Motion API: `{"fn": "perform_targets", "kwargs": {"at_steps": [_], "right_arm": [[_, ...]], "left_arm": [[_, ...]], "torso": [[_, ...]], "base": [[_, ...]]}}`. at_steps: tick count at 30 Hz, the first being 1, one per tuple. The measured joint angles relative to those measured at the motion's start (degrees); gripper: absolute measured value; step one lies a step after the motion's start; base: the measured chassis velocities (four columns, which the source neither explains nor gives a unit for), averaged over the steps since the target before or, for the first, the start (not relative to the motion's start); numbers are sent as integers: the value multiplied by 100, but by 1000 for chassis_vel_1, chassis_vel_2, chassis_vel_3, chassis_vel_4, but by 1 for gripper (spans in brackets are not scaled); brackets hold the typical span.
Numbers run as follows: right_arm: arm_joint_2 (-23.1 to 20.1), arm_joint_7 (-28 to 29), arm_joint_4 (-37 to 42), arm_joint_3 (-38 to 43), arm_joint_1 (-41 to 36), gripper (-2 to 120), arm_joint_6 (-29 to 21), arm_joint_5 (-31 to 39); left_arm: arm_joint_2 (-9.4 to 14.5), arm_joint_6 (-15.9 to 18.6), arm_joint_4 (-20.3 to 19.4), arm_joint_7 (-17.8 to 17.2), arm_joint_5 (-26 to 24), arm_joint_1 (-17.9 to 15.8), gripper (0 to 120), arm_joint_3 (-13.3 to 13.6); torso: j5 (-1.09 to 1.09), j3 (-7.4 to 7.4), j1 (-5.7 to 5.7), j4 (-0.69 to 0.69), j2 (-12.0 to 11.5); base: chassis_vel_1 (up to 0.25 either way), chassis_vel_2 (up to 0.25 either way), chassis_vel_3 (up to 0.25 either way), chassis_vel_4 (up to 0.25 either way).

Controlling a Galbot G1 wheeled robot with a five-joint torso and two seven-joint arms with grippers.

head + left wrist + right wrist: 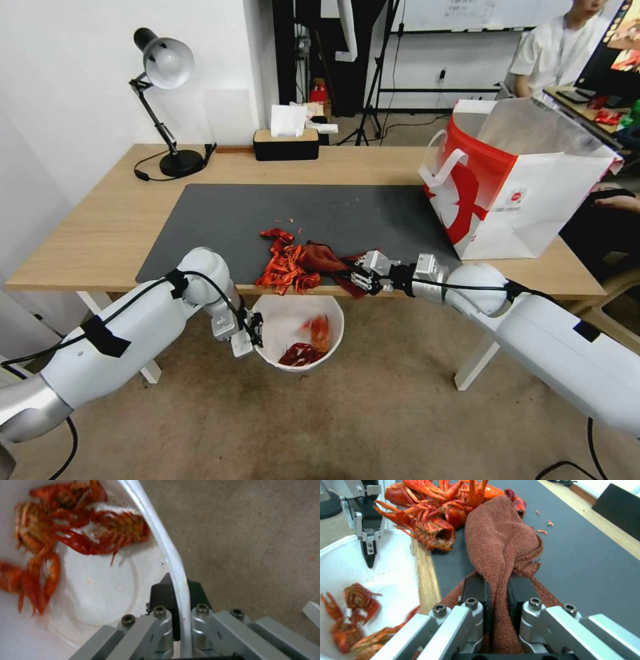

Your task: Sweep shrimp from table into container with towel, then put container into takeout bag.

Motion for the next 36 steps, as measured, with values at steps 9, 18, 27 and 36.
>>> {"fn": "perform_targets", "kwargs": {"at_steps": [9,18,27,36], "right_arm": [[-11,3,35,42,-32,7,0,3],[-101,3,199,165,-193,7,-27,12],[-180,-2,368,343,-467,7,-70,10],[-261,-6,482,540,-710,7,-70,3]], "left_arm": [[22,-5,-5,0,-1,1,0,-10],[4,-4,-16,6,2,10,0,-10],[22,-1,-27,13,13,27,0,-24],[22,5,-48,28,24,50,0,-25]], "torso": [[0,0,0,0,0],[-1,0,0,-1,0],[0,0,0,0,0],[0,-1,0,0,0]], "base": [[0,0,0,0],[0,0,0,0],[0,0,0,0],[0,0,0,0]]}}
